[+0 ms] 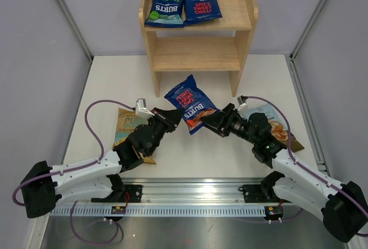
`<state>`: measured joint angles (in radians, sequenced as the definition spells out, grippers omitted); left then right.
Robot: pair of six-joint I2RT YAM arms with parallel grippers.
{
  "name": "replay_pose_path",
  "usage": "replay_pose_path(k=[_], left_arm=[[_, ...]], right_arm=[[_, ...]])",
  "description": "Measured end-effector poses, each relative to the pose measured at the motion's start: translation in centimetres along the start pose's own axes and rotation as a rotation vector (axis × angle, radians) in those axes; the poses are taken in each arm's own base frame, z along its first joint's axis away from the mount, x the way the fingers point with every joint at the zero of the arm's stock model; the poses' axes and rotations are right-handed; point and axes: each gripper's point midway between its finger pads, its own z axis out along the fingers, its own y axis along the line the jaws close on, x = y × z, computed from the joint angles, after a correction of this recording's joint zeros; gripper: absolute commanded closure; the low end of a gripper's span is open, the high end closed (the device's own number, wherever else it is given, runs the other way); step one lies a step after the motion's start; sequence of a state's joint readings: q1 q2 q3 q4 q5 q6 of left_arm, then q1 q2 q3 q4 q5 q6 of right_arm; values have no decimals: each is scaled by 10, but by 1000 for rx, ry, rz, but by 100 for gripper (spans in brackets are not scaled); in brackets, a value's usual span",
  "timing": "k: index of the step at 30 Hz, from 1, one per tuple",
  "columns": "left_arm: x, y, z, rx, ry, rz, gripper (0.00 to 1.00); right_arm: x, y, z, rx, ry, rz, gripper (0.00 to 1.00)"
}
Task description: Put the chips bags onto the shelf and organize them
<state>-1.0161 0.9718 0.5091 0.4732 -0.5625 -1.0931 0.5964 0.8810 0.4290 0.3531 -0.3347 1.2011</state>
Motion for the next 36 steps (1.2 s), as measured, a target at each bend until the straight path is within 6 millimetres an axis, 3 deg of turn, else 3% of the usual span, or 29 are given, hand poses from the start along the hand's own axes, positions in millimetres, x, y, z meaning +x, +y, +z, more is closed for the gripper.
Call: replay_pose_path(k=[3,7,9,14,20,22,29,36], left_arm=[[1,-3,-1,14,1,-8,100],[0,-10,-3,37,-2,-26,100],[-2,-15,-5,50,-5,-34,100],[-8,-26,-12,88,-11,-57,100],[-9,-25,-19,104,-5,-53,99],[-9,-24,-22,108,-3,-42,79],[-26,-22,-35,113,-38,-24,49],[-46,2,-53,30,-89,28,24]], right_arm=[[-3,18,5,-36,7,-37,45],[-8,37,12,-80,15,-79,49],[-9,39,15,-82,17,-89,51],[-10,36,21,-69,25,-117,68],[-9,43,19,-83,32,-169,84],[-9,49,17,-94,32,-197,92],[-18,65,12,-94,5,-287,98],[-25,86,7,-86,5,-345,98]])
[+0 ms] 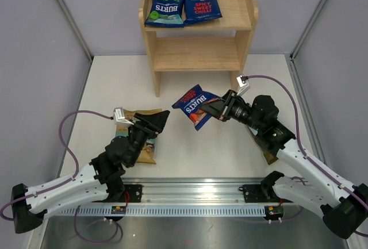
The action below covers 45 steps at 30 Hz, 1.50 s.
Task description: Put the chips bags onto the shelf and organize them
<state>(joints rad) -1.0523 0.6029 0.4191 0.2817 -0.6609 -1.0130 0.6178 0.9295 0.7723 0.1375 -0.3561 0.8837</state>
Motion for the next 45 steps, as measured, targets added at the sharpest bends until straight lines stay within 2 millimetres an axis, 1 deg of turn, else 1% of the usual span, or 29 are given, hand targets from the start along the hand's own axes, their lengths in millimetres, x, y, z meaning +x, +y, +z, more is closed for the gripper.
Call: replay_pose_path(k=[2,3,6,9,13,18,21,24,25,27,29,31,40,43,45], left_arm=[[-3,10,-4,-38,-4,26,19],[-3,16,-6,-57,0,42,13],[2,33,-10,-116,24,88,4],[4,48,-16,-165,45,126,1],[-2,55,-24,-195,52,152,1],[-10,50,-29,-219,67,193,1],[-14,46,-31,-222,81,228,1],[-17,40,-33,-223,100,266,1],[-17,39,-33,-225,109,279,1],[-18,37,-35,-227,124,302,1],[-18,38,-37,-230,138,322,1],[-17,42,-40,-240,152,347,1],[-22,55,-53,-261,182,410,1],[-23,59,-57,-269,189,427,1],[-24,61,-59,-273,191,434,1]], right_arm=[[-8,10,-3,-5,-7,-18,98],[-13,17,-3,-11,-13,-26,98],[-31,36,-6,-33,-40,-47,99],[-52,62,-8,-66,-67,-73,99],[-88,100,-9,-109,-96,-117,98],[-149,148,-9,-152,-168,-187,99],[-186,165,-7,-160,-224,-219,99],[-229,169,1,-136,-285,-233,99],[-245,168,4,-130,-310,-239,99],[-268,161,13,-110,-346,-242,99],[-289,147,25,-69,-378,-235,99],[-306,130,36,-31,-400,-223,99],[-354,49,75,69,-445,-108,100],[-360,26,85,103,-460,-66,100],[-363,17,88,120,-475,-44,99]])
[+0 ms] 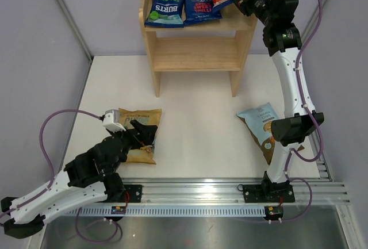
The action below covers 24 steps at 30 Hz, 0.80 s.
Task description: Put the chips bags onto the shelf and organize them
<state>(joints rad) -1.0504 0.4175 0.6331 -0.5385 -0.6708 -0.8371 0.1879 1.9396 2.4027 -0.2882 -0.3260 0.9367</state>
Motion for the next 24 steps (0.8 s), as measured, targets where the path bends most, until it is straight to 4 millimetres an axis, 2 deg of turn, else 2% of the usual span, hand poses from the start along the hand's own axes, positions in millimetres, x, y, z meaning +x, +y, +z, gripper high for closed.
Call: replay_pose_path(k=[6,12,19,24], left_arm=[[-3,2,-3,4,-8,-4,1],[-4,3,-6,10,-13,-10,1],[-4,4,-7,11,-14,-12,1],[-2,7,-7,2,-5,-2,1]], right_arm=[[-13,-13,4,51,-90,36,100],[-12,-43,3,145,-143,74,99],[-10,-50,-2,176,-157,95,88],[-9,-50,-9,201,-151,125,87]])
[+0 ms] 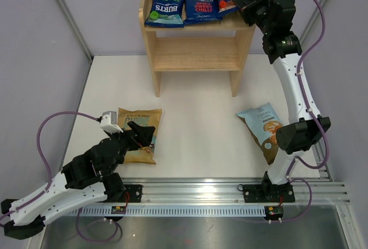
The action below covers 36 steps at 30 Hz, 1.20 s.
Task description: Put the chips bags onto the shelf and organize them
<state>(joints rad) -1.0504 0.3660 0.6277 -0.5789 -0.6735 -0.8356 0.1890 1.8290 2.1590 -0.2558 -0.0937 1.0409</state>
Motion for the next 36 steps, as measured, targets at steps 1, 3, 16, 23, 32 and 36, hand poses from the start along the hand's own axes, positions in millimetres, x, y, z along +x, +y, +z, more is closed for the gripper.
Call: replay_pose_path(k=[1,3,16,23,32,36], left_arm=[[0,1,0,-2,2,0,1],[1,1,0,-3,2,0,1],[3,2,-1,-7,13,-4,1],[1,2,-3,0,9,-21,1],[3,3,-4,0,17,-21,1],[4,3,-4,1,23,-23,1]], right_arm=[[0,0,-2,6,3,4,87],[1,-1,-7,20,10,13,85],[7,-8,-26,83,34,58,50],[10,-10,-28,101,45,85,50],[17,-23,-43,148,62,107,57],[19,-25,-48,156,64,121,64]])
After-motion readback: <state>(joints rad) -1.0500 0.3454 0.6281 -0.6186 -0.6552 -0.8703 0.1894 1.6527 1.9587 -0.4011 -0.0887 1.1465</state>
